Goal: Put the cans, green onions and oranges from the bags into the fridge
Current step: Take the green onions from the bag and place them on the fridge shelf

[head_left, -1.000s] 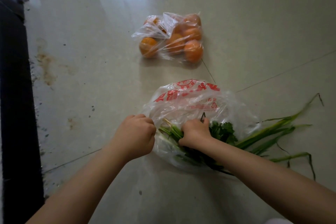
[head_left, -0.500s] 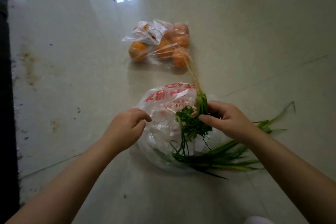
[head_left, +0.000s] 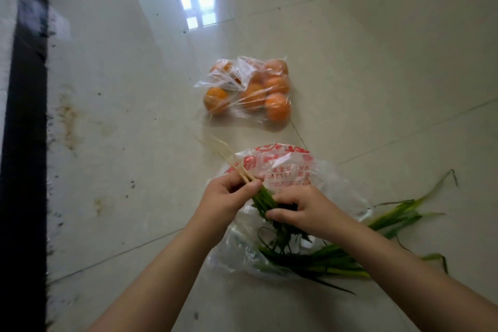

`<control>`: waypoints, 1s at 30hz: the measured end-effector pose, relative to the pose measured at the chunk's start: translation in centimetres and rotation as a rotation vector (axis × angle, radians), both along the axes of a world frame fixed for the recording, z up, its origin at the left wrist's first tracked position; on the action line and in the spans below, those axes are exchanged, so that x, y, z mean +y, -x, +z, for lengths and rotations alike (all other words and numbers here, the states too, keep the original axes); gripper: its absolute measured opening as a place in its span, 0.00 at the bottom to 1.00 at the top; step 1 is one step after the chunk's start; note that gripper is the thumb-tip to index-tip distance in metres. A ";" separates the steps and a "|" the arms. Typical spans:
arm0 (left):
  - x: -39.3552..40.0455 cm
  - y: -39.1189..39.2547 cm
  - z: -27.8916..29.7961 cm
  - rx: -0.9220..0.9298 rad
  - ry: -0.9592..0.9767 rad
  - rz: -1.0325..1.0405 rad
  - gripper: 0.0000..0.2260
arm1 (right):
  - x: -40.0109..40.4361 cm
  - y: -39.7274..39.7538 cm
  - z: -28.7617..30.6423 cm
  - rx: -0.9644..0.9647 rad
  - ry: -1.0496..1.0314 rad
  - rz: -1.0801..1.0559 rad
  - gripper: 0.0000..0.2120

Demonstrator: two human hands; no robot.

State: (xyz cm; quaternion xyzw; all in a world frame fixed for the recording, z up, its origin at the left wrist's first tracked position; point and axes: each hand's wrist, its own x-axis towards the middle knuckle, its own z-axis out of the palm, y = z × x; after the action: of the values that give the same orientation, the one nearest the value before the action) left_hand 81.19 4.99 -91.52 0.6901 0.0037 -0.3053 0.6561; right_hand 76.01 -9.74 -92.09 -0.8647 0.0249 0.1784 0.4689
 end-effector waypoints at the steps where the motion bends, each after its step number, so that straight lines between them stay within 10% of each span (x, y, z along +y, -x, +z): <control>1: 0.1 0.1 -0.5 0.044 0.008 0.045 0.11 | 0.1 0.0 0.0 -0.009 0.011 -0.003 0.11; 8: 1.9 0.0 -1.7 0.387 0.341 0.364 0.20 | -1.8 1.0 0.5 0.048 -0.035 -0.096 0.16; 14: 5.0 -0.7 -2.4 0.427 0.456 0.581 0.17 | -3.9 1.9 -1.4 0.430 0.388 0.370 0.16; 20: 7.0 -1.1 -2.3 0.397 0.408 0.672 0.12 | -2.1 0.5 -3.0 0.206 0.268 -0.006 0.14; 30: 7.9 -1.3 -1.4 0.465 0.465 0.309 0.23 | 2.6 2.3 -6.1 0.153 0.188 0.469 0.27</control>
State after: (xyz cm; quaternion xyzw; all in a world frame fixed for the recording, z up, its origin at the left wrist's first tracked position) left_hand 82.49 12.93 -92.89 0.4258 0.1873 -0.3441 0.8156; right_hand 73.74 -7.18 -98.22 -0.8707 -0.1245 0.3438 0.3290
